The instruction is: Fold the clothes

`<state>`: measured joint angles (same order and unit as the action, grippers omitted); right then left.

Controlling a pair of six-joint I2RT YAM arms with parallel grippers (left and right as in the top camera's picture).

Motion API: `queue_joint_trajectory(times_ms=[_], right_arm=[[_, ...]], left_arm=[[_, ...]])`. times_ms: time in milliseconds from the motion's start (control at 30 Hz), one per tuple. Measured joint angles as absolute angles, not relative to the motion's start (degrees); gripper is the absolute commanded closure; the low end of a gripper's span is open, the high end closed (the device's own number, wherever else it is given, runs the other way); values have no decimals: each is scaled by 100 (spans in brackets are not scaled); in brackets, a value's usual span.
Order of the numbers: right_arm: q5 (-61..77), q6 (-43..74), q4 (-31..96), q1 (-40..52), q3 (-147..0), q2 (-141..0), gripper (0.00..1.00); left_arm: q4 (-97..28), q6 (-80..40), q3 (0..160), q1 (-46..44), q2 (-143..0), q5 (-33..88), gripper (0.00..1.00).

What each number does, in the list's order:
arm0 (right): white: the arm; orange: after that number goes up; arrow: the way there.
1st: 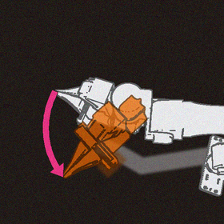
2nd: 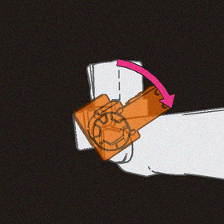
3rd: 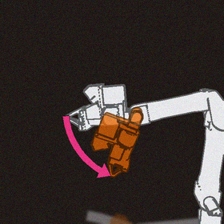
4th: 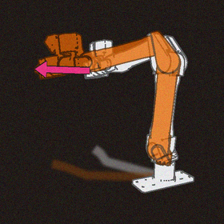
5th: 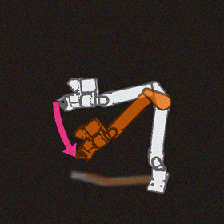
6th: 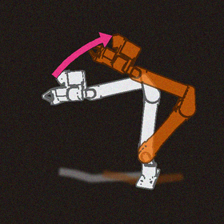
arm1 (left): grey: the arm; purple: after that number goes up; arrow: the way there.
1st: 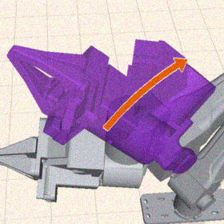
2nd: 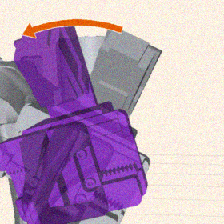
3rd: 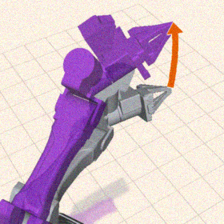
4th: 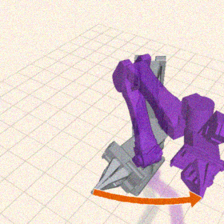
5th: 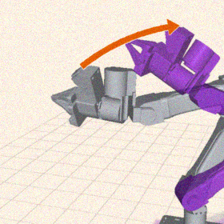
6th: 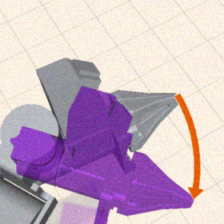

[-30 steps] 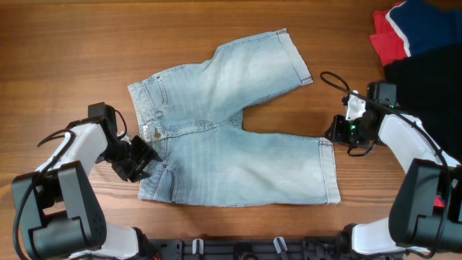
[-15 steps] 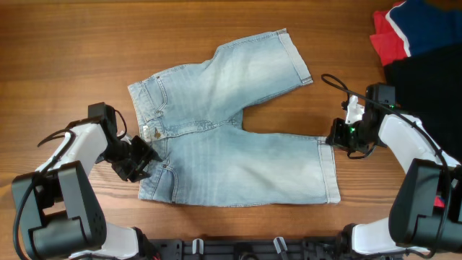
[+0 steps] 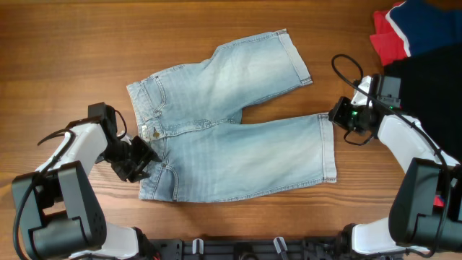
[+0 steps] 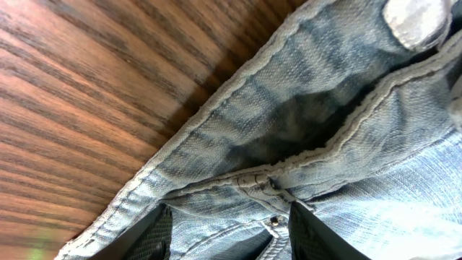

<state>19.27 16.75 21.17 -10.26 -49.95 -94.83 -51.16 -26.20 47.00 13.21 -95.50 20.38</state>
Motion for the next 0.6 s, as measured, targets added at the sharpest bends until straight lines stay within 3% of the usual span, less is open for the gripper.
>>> queue_joint_trajectory(times_ms=[267,600], right_arm=[[1883,1785,2082,-1028,-5013,-9483,57],[1911,1527,556,-467,-5266,-9887,53]], left_arm=[[-5122,-2617,4711,1321,-9550,1977,47],[-5118,-2620,4716,1321,-9550,1957,47]])
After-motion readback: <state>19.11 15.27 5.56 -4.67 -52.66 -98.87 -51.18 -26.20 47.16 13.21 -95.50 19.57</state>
